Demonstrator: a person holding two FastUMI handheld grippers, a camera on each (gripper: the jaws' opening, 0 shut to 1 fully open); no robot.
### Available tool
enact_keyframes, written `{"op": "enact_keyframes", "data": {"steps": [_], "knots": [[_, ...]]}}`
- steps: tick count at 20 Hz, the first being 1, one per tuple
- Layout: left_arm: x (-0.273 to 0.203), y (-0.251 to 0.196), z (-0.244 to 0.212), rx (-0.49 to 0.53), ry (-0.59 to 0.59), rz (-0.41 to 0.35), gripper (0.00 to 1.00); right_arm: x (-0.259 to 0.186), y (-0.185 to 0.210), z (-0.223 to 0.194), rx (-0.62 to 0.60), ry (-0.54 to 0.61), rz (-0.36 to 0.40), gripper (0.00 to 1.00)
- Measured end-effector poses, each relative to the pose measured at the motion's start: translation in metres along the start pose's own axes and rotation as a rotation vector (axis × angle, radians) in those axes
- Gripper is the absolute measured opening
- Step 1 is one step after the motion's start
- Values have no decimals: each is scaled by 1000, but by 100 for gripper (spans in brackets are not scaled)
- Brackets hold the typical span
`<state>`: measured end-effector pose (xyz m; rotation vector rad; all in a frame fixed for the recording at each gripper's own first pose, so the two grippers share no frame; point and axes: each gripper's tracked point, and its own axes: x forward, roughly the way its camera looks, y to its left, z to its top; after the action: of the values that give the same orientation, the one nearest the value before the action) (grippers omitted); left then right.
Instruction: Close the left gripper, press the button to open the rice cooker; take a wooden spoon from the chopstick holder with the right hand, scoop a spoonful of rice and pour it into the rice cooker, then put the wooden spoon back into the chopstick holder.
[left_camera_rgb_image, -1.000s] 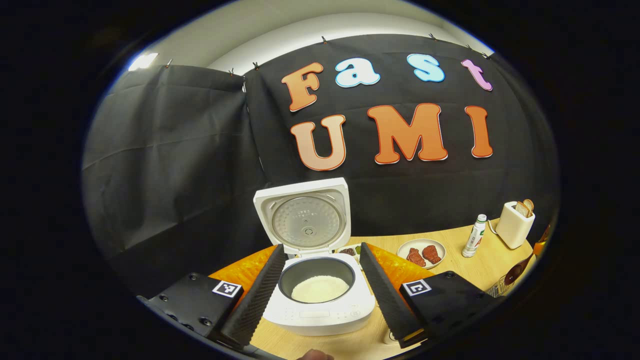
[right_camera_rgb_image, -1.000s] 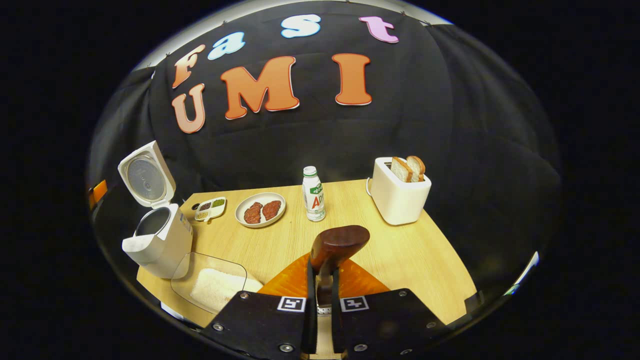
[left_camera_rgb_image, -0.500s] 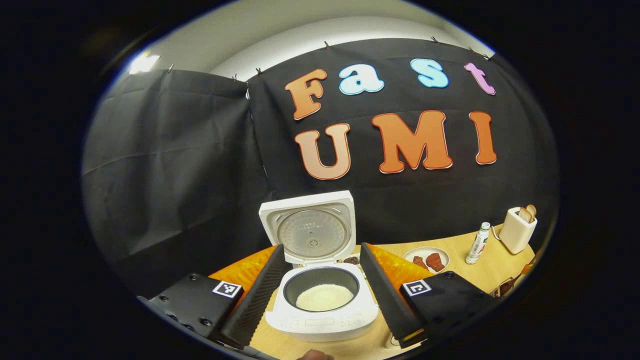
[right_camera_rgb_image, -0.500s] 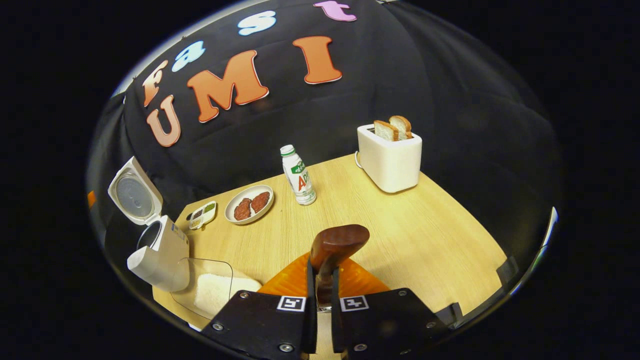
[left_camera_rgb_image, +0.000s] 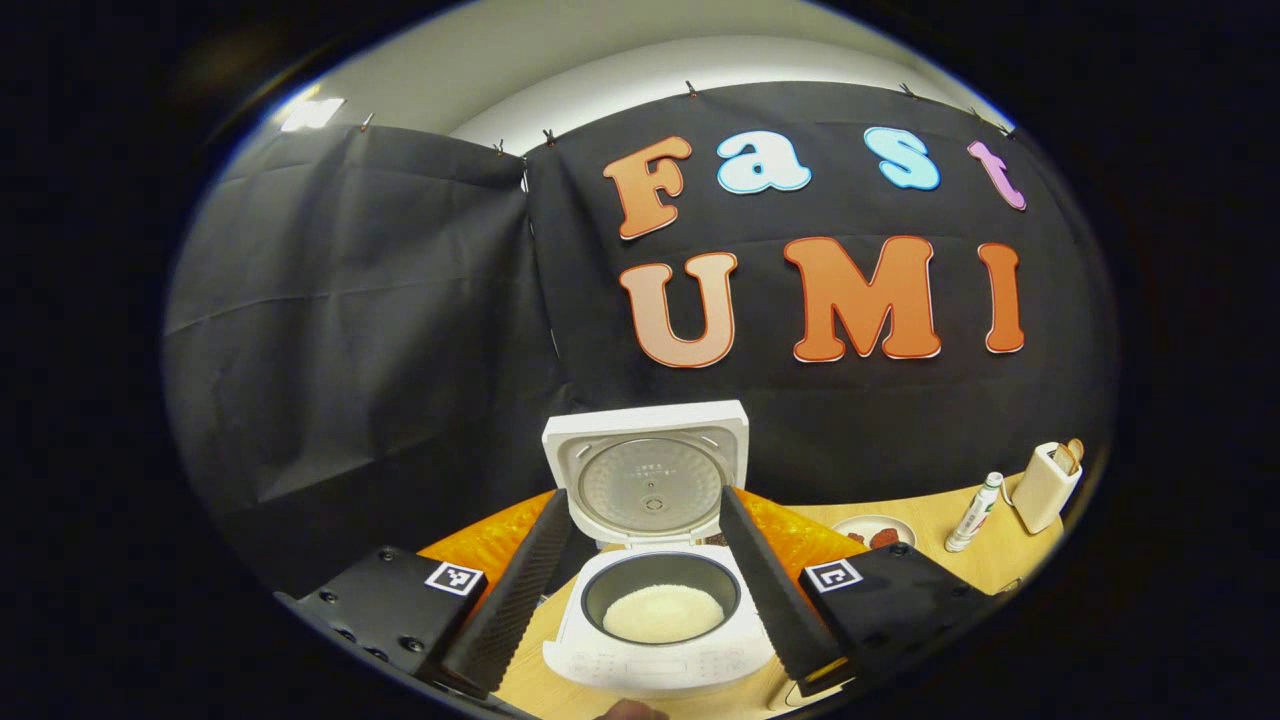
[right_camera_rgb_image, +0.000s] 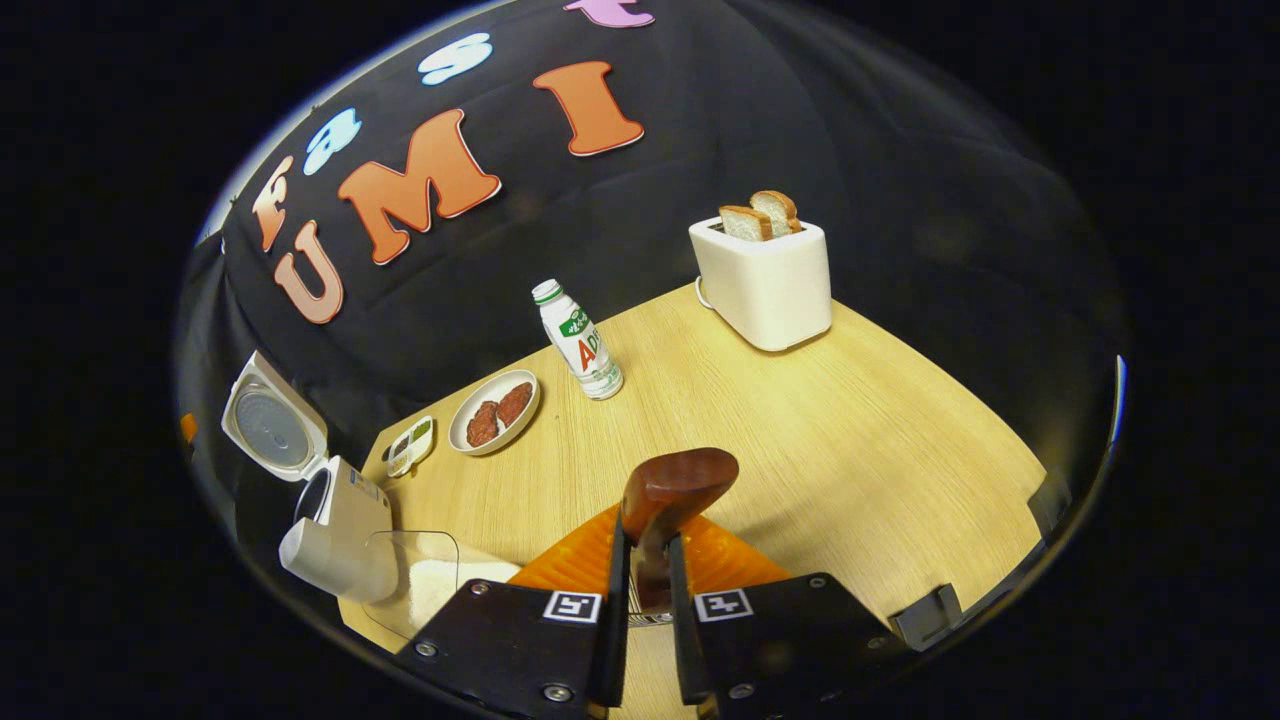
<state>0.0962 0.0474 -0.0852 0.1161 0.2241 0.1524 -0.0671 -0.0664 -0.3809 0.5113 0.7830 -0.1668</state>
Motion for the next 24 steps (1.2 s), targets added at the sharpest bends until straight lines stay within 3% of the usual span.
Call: {"op": "enact_keyframes", "data": {"steps": [3, 5, 6, 7, 8, 10, 14, 20, 24], "knots": [[25, 6, 5, -66, 26, 1, 100, -2, -9, 5, -43, -6, -40, 30], [42, 12, 8, -96, 45, 8, 100, -7, -10, 14, -60, -19, -56, 43], [50, 15, 10, -111, 54, 11, 99, -14, -12, 16, -68, -29, -69, 55], [58, 19, 14, -125, 58, 17, 100, -20, -14, 21, -76, -42, -82, 55], [67, 23, 18, -134, 62, 21, 99, -30, -16, 29, -84, -54, -98, 68], [85, 31, 24, -145, 68, 35, 100, -46, -21, 41, -99, -80, -129, 77], [124, 38, 41, -158, 75, 33, 98, -85, -28, 73, -106, -151, -178, 85], [186, 30, 53, -133, 95, -2, 98, -149, -31, 113, -105, -267, -240, 89], [232, 24, 39, -181, 189, -33, 98, -186, -26, 132, -136, -337, -278, 89]]}}
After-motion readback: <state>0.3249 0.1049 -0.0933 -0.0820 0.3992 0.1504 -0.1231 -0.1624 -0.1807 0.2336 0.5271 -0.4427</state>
